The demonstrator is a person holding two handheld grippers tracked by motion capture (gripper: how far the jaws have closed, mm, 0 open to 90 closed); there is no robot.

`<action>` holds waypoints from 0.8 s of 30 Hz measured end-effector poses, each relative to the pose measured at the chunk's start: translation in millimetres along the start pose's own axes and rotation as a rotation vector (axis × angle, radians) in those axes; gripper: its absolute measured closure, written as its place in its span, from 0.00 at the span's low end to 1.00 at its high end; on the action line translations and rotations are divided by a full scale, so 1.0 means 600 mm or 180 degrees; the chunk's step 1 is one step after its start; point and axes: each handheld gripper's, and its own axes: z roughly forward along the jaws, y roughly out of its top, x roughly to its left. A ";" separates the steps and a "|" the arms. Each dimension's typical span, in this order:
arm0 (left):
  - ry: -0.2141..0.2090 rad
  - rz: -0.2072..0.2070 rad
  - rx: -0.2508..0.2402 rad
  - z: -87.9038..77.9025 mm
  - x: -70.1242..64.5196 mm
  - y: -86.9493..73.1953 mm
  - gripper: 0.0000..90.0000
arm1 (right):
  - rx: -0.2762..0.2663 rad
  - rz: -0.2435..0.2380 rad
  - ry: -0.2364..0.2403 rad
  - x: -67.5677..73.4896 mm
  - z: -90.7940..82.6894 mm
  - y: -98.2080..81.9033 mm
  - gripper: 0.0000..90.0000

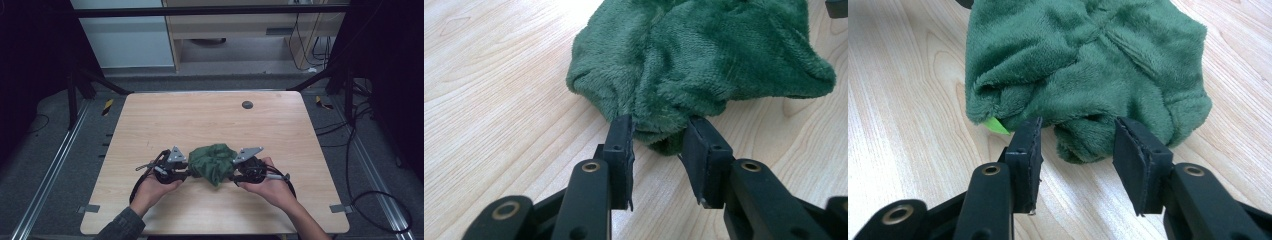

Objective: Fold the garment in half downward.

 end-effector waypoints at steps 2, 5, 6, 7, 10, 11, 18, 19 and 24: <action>0.0007 0.0009 -0.0003 -0.002 -0.001 0.001 0.72 | 0.0007 -0.0010 0.0002 0.000 0.000 0.000 0.60; -0.0002 0.0014 -0.0006 -0.002 -0.002 0.001 0.72 | 0.0018 -0.0009 0.0000 0.001 -0.001 0.000 0.59; -0.0002 0.0014 -0.0006 -0.002 -0.002 0.001 0.72 | 0.0013 -0.0001 0.0001 0.002 -0.001 0.000 0.59; -0.0009 0.0035 0.0012 -0.003 -0.003 0.001 0.72 | 0.0014 -0.0002 -0.0003 0.002 -0.001 0.000 0.59; -0.0014 0.0034 0.0001 -0.003 -0.004 0.002 0.72 | 0.0004 0.0002 0.0001 0.002 -0.002 0.000 0.58; -0.0014 0.0034 0.0001 -0.003 -0.004 0.002 0.72 | 0.0004 0.0002 0.0001 0.002 -0.002 0.000 0.58; -0.0016 0.0061 -0.0009 -0.004 -0.010 0.002 0.70 | 0.0018 0.0005 0.0010 0.005 -0.001 -0.001 0.53; -0.0021 0.0073 0.0002 -0.004 -0.010 0.003 0.69 | 0.0013 0.0006 0.0016 0.006 -0.001 -0.001 0.52; -0.0043 0.0088 0.0003 -0.004 -0.016 0.003 0.66 | 0.0020 0.0029 0.0013 0.007 0.001 -0.002 0.46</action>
